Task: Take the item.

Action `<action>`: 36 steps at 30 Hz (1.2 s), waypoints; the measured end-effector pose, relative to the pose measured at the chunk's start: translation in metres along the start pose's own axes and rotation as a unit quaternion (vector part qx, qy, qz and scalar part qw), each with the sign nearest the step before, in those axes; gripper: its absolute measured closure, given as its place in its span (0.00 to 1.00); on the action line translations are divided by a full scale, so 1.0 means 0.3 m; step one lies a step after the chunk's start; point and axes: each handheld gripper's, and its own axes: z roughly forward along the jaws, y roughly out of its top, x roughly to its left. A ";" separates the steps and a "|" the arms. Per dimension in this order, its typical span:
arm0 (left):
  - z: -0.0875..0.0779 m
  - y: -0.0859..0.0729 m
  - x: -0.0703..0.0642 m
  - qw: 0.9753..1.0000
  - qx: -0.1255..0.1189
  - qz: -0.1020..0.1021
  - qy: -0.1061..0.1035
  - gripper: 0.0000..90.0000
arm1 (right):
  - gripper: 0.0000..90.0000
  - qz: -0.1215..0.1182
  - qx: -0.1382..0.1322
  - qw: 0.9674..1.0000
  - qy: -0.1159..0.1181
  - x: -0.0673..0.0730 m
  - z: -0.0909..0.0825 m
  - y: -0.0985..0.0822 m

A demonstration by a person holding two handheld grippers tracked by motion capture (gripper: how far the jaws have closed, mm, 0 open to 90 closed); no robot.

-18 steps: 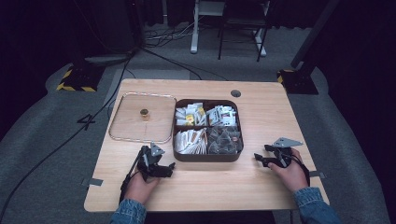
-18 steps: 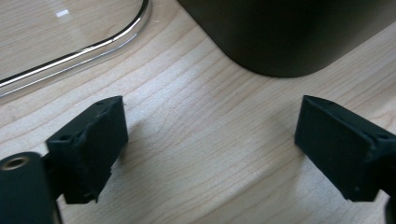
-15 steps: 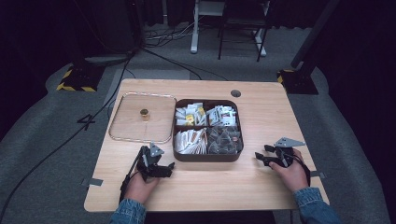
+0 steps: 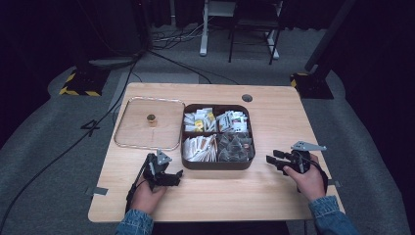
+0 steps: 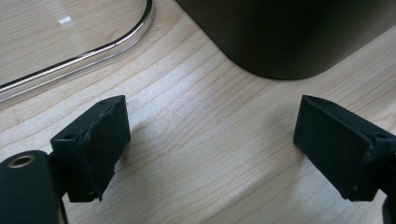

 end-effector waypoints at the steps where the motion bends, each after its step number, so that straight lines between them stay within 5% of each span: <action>1: 0.000 0.000 0.000 1.000 0.000 0.000 0.000 0.13 | 0.59 -0.002 -0.002 1.000 0.000 0.007 -0.003 0.013; 5: 0.000 -0.002 -0.004 1.000 -0.001 -0.006 0.003 0.13 | 0.59 0.000 -0.006 1.000 0.002 0.014 -0.006 0.040; 10: -0.003 -0.004 -0.010 1.000 -0.001 -0.012 0.009 0.13 | 0.57 0.011 -0.014 0.999 0.048 0.032 -0.008 0.089; 18: -0.004 -0.004 -0.005 1.000 -0.004 -0.021 0.011 0.17 | 0.56 -0.034 -0.011 0.998 0.042 0.063 0.031 0.216; 36: -0.002 -0.001 0.002 0.999 -0.005 -0.026 0.021 0.17 | 0.55 -0.037 0.022 0.998 0.050 0.078 0.194 0.435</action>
